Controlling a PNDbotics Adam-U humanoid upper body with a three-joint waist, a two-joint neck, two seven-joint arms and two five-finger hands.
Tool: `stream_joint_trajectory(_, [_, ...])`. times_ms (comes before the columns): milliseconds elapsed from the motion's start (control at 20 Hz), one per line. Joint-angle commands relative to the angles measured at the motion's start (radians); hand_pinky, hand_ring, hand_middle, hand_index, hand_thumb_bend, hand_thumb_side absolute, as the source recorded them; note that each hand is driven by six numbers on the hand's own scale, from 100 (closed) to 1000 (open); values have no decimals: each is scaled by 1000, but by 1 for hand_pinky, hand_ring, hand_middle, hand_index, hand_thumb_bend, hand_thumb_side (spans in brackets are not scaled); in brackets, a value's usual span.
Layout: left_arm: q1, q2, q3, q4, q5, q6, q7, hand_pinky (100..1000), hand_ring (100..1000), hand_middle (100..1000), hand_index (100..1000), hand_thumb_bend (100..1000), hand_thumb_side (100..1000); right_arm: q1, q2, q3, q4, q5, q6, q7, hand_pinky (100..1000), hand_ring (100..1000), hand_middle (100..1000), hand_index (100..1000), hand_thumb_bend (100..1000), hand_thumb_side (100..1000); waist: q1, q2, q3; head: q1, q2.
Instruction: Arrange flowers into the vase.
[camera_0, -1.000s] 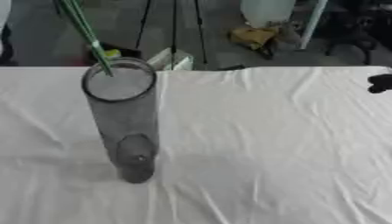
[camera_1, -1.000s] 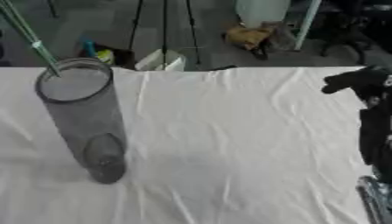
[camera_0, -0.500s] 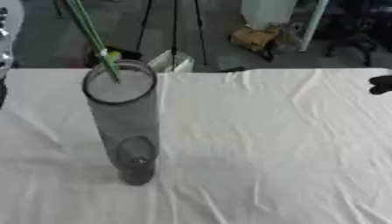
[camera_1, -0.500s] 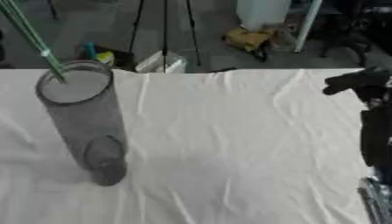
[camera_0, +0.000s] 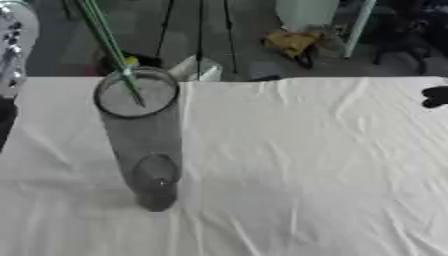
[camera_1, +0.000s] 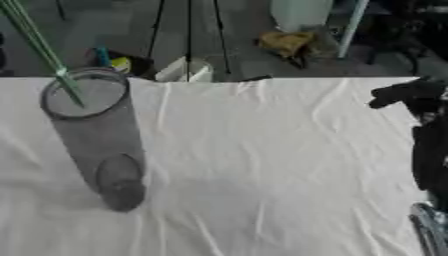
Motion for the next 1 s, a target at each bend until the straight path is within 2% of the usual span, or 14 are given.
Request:
stream_joint_trajectory(50, [-9,8,-7,-22,-15,7,-2,100,100,100,151,100,844,-11,-8,-9,-14,3,-1,3,657,530,506,669,100,1000,8,-2,0,0,-11])
stream_joint_trajectory(1000, [27,-12,-34,-8,-86,-28,-36,100,100,100,150,100,844,-18,5,-10,-14,7,-5,9,658,528,504,669,100,1000,-1,20,-5,-3,-31])
